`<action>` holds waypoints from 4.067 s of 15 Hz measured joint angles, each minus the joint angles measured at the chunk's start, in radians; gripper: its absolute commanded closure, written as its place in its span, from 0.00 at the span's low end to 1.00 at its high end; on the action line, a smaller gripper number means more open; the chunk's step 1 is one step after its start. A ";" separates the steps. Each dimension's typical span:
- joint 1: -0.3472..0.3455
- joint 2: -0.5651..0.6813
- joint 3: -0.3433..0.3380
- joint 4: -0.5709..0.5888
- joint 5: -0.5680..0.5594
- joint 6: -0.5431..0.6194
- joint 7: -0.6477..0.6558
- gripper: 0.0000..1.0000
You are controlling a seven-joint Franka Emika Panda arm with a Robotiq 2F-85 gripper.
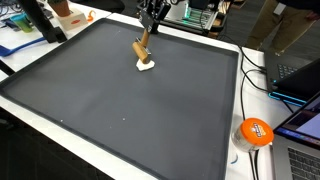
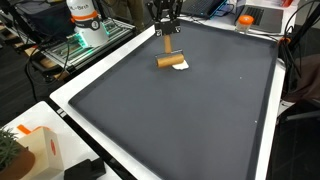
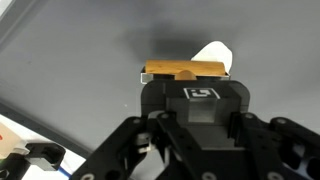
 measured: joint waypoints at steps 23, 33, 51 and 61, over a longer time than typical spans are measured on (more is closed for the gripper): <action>-0.011 -0.027 0.121 -0.022 -0.143 0.001 -0.046 0.78; 0.015 0.437 0.142 0.065 0.366 -0.003 -0.718 0.53; -0.001 0.273 -0.152 0.352 0.463 -0.003 -1.316 0.78; 0.009 0.181 -0.230 0.341 0.493 -0.003 -1.389 0.78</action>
